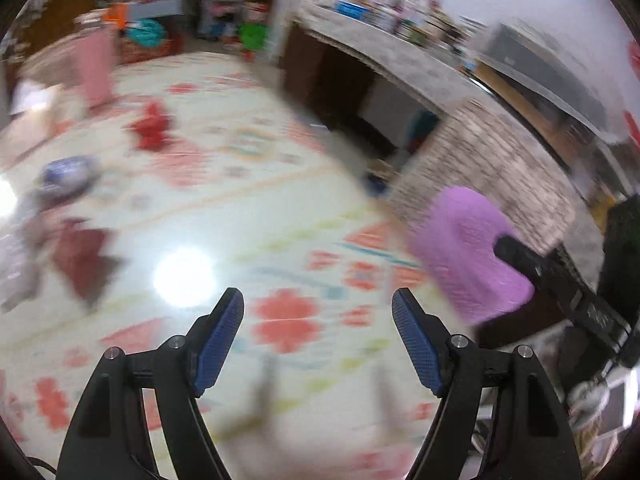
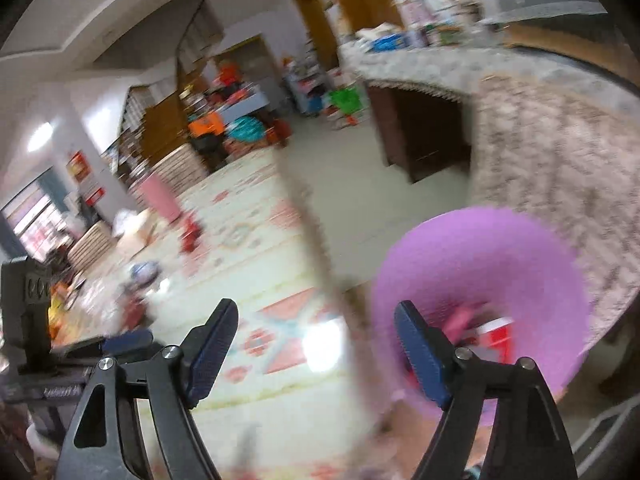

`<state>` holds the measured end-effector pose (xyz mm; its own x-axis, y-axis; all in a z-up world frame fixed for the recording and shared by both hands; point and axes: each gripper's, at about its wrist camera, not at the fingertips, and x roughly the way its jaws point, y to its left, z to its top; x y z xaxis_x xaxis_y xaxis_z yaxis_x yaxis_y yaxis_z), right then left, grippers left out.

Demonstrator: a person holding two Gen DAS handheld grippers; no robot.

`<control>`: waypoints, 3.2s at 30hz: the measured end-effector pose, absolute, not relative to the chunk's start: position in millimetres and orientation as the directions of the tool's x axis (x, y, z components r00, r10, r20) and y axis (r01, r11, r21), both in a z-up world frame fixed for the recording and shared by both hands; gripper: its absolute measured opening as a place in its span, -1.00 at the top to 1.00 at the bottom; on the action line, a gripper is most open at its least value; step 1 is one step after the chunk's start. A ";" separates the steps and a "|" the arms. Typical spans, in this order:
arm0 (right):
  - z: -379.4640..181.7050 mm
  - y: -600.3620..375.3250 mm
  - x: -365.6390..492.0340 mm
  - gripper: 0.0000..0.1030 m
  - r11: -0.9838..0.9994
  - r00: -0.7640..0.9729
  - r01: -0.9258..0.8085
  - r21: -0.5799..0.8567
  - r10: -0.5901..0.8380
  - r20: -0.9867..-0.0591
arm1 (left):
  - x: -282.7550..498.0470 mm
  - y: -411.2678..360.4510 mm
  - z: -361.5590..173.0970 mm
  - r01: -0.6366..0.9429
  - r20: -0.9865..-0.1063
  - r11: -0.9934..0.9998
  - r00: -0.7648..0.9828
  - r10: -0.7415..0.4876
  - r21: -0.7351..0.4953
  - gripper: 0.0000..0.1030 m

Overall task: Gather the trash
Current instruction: 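Move both open tools back toward the plastic bags on the table, then grasp the clear plastic bag with the left tool while the right tool grasps the red snack bag, then carry both bags to the purple basket and release them inside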

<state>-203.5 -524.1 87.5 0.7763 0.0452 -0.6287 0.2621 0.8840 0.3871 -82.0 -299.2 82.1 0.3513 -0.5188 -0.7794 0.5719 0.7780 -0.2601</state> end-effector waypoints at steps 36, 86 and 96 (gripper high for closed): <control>19.4 -356.4 -97.8 -0.72 0.928 0.668 0.050 0.370 0.244 -0.703 | 68.1 -76.8 23.6 0.171 -0.823 0.954 0.483 -0.299 -0.247 0.24; 50.4 -302.5 -92.1 -0.09 0.975 0.662 0.059 0.212 0.121 -0.740 | 43.6 -50.3 49.9 0.170 -0.737 0.945 0.593 -0.323 -0.278 0.23; 71.3 -339.9 -143.3 -0.09 0.964 0.711 0.141 0.227 0.061 -0.700 | 39.8 -60.1 46.5 0.182 -0.745 0.954 0.596 -0.299 -0.237 0.22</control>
